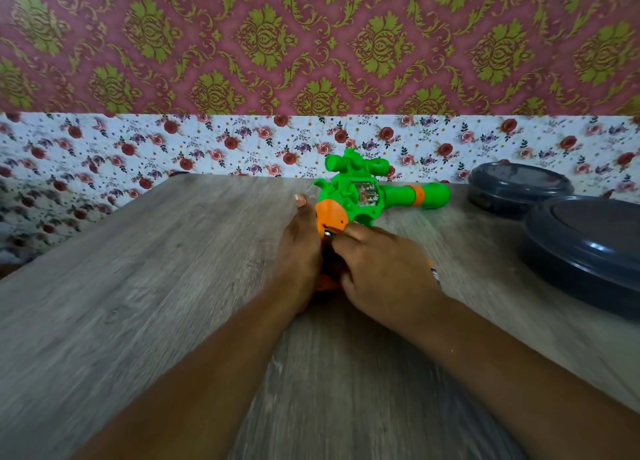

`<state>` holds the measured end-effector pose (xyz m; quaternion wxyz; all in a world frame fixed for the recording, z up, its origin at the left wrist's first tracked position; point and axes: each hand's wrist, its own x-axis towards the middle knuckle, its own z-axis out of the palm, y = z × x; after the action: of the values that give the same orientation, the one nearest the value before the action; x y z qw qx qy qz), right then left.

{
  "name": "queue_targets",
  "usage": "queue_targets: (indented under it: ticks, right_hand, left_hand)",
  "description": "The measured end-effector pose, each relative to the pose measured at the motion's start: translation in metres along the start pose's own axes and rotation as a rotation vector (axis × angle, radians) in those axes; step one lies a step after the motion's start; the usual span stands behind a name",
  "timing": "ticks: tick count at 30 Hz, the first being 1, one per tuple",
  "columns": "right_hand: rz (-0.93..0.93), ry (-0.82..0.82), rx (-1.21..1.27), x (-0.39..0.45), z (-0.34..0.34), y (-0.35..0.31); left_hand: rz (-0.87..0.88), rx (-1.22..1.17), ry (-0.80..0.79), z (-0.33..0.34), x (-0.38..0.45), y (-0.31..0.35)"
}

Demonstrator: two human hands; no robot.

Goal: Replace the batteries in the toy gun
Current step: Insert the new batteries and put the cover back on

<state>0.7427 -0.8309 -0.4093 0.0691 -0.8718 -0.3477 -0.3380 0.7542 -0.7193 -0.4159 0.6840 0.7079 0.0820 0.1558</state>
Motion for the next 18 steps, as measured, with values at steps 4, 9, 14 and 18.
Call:
queue_targets:
  ticks: [4, 9, 14, 18]
  right_hand:
    - [0.131, 0.063, 0.055, 0.004, 0.001, 0.005]
    - [0.274, 0.071, 0.222, 0.006, 0.0, 0.014]
    - [0.4, 0.035, 0.344, 0.008, 0.002, 0.019]
    - [0.391, 0.019, 0.325, 0.006, 0.003, 0.023]
  left_hand:
    - [0.06, 0.005, -0.003, 0.008, -0.008, -0.002]
    - [0.052, 0.027, 0.002, 0.014, -0.009, -0.002]
    - [0.077, 0.06, -0.091, 0.013, -0.01, 0.001]
    - [0.101, 0.177, -0.105, 0.013, -0.01, 0.0]
